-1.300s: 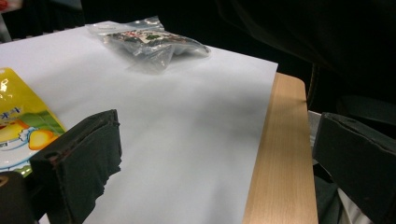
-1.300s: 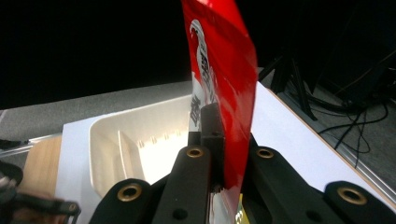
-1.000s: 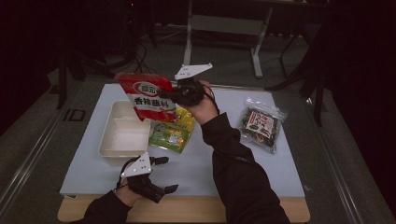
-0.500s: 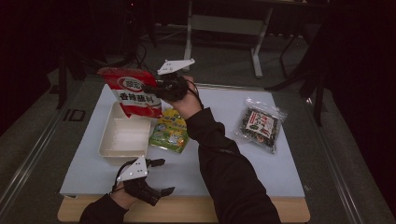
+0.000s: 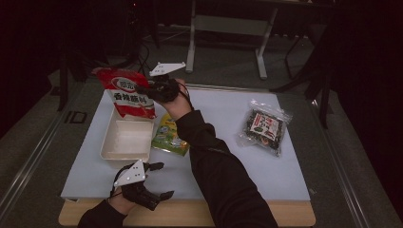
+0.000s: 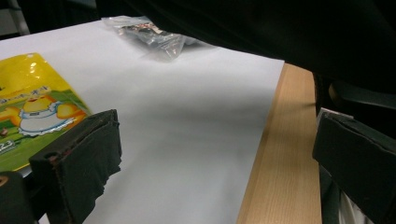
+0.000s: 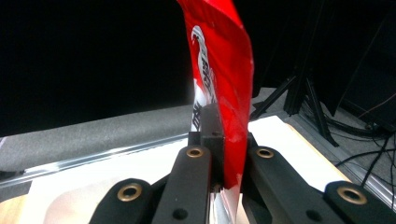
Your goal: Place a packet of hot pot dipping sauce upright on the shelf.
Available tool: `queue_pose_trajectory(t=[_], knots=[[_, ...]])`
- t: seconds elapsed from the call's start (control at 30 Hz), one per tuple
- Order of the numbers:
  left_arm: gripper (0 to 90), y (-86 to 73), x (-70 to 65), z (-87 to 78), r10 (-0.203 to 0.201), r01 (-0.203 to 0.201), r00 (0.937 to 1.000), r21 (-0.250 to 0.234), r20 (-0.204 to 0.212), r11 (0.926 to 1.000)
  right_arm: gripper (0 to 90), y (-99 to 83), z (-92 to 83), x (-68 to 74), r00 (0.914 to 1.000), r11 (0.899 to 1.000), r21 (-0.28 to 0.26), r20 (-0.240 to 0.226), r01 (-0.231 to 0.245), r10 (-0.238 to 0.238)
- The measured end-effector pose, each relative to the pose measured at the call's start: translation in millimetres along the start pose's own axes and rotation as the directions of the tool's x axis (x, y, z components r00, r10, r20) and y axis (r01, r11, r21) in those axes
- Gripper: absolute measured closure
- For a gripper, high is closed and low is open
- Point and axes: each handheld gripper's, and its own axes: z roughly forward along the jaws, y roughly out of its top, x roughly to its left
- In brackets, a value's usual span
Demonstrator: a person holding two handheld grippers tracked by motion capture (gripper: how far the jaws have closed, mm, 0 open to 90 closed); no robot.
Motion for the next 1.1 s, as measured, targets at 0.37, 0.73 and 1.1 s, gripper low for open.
queue_pose_trajectory(t=[0.37,0.73,1.1], knots=[[1.9,-1.1,-0.8,-3.0,-0.006,0.006,1.0000,-0.006,0.000,1.0000,90.0,-12.5,28.7,-13.4,0.9999,0.999,0.037,0.008,-0.009,0.009],[2.0,-2.6,-0.5,-4.7,-0.015,0.015,0.9999,-0.008,-0.003,0.9999,90.0,-28.4,44.9,-21.6,0.9997,0.998,0.056,0.021,-0.014,0.013],[2.0,-2.7,-0.4,-5.5,-0.016,0.016,0.9999,-0.009,-0.001,0.9998,90.0,-42.2,56.2,-27.0,0.9989,0.997,0.054,-0.003,-0.047,0.047]])
